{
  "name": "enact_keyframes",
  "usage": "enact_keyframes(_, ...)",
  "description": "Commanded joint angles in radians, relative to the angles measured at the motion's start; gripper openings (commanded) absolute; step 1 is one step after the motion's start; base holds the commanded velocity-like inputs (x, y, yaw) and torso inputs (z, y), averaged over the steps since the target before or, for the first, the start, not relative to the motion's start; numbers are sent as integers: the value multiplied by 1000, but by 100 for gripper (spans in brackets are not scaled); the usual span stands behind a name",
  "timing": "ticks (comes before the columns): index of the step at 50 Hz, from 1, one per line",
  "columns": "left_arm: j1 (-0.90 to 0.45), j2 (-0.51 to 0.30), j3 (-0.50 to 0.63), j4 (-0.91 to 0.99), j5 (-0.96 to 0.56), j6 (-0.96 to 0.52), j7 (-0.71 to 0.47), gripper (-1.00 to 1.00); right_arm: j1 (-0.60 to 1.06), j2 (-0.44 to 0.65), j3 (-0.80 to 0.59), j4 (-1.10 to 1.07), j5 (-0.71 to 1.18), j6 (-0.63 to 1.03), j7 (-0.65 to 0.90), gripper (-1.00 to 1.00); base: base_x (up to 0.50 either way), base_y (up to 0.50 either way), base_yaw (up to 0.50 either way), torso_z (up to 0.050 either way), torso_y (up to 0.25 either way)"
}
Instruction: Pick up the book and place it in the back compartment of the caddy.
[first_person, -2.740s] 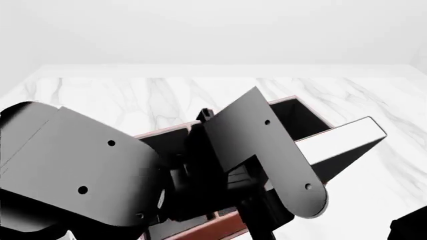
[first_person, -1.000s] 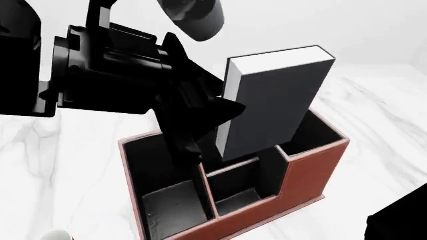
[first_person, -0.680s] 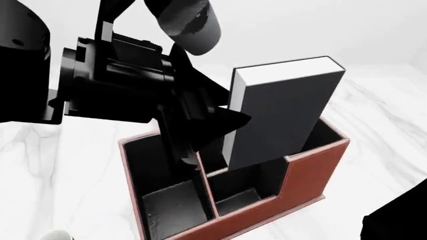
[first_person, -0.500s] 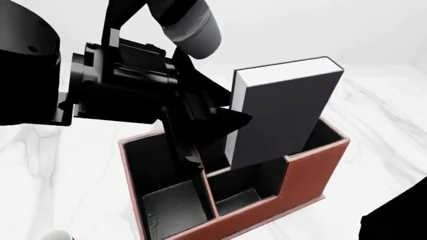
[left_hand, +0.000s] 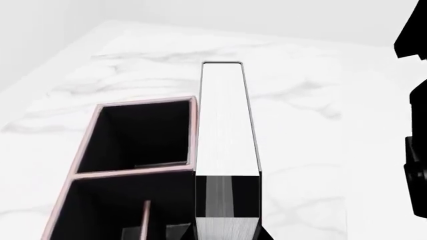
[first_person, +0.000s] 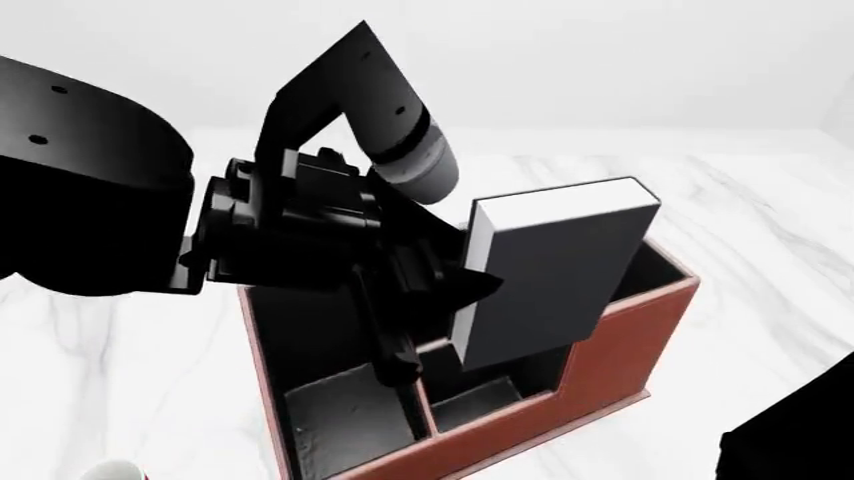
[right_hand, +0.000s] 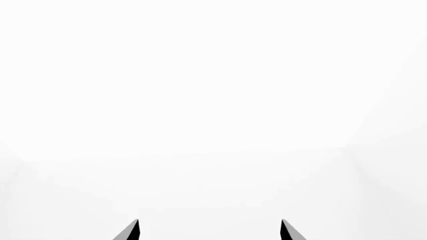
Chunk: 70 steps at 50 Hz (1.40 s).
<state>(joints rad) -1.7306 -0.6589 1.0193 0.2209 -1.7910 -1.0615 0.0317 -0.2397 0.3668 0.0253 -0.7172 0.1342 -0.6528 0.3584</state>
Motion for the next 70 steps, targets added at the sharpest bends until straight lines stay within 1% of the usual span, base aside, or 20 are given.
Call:
enact_keyframes(1,23,4,-26,-2,57,41,22,-100,-1,-15,16,0,-21,-1,-14,100,0,0,0,0,0)
enact_keyframes(22,46,-1,-23,-38,114,73,25,-100,2,-8,7,2,-21,1,-9,100,0,0,0,0,1)
enact_keyframes(31,22,12,-28,-72,131,76,39,-100,2,-6,3,1,-22,3,-6,100,0,0,0,0,1)
enact_keyframes(50,113,16,1,-76,190,122,69,-100,1,0,7,3,-21,1,2,100,0,0,0,1,1)
enact_keyframes(70,149,5,12,-68,212,138,76,-100,3,3,-2,5,-27,2,6,100,0,0,0,0,2)
